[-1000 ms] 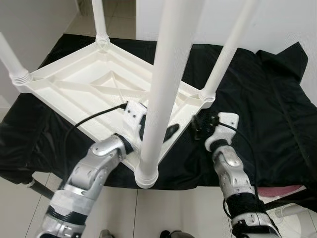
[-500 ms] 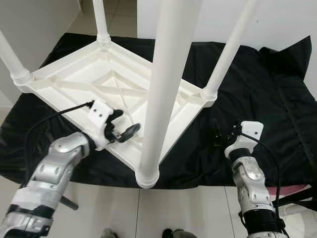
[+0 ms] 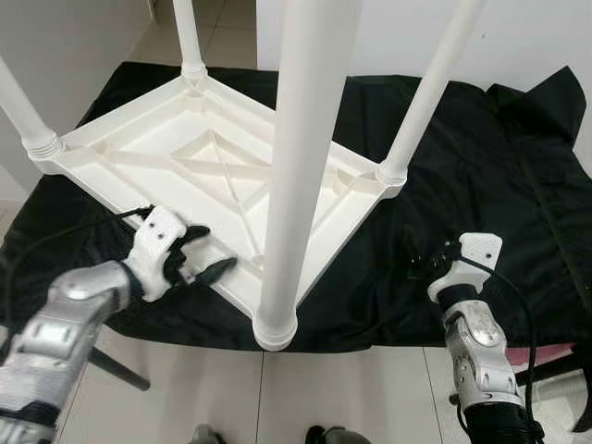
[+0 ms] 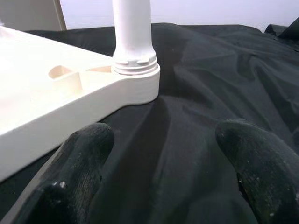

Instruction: Building children table

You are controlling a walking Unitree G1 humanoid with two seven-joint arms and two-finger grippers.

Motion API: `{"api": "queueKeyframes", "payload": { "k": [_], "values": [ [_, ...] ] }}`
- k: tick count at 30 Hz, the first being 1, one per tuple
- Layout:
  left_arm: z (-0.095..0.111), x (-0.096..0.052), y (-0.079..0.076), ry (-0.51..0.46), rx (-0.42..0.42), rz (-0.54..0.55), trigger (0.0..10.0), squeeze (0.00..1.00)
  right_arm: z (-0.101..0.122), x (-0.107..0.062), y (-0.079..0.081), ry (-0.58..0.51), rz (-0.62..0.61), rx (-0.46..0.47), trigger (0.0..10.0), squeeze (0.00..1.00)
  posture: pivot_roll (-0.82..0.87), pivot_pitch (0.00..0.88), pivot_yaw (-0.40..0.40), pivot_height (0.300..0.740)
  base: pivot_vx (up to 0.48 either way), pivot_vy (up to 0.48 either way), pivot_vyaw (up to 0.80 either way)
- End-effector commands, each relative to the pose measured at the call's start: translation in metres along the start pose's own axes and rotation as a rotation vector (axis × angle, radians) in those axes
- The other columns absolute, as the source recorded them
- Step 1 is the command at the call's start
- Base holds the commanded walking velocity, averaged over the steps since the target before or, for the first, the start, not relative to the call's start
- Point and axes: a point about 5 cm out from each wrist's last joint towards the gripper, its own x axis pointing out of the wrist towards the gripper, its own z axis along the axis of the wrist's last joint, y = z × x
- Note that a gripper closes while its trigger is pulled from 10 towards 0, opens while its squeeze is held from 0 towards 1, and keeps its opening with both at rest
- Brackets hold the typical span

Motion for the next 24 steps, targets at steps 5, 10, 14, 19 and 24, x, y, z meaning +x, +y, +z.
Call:
{"api": "queueKeyframes", "payload": {
  "k": [5, 10, 14, 19, 24],
  "values": [
    [0.003, -0.013, -0.011, 0.043, 0.05, -0.144, 10.0, 0.0, -0.001, -0.001, -0.005, 0.015, 0.022, -0.018, 10.0, 0.0, 0.01, 0.135, -0.002, 0.74, 0.0, 0.0, 0.0],
    [-0.003, -0.011, -0.023, 0.086, 0.089, -0.208, 10.0, 0.0, 0.0, 0.0, -0.005, 0.016, 0.028, -0.021, 10.0, 0.0, 0.01, 0.134, -0.005, 0.74, 0.0, 0.0, 0.0],
    [-0.014, -0.007, -0.029, 0.129, 0.109, -0.232, 10.0, 0.0, -0.001, 0.001, -0.001, 0.02, 0.038, -0.022, 10.0, 0.0, 0.01, 0.131, -0.008, 0.74, 0.0, 0.0, 0.0],
    [-0.02, -0.001, -0.027, 0.154, 0.12, -0.235, 10.0, 0.0, -0.001, 0.002, 0.001, 0.017, 0.042, -0.027, 10.0, 0.0, 0.01, 0.13, -0.012, 0.74, 0.0, 0.0, 0.0],
    [-0.022, 0.003, -0.026, 0.165, 0.131, -0.231, 10.0, 0.0, 0.0, 0.003, 0.0, 0.016, 0.039, -0.025, 10.0, 0.0, 0.01, 0.128, -0.012, 0.74, 0.0, 0.0, 0.0]
  ]
}}
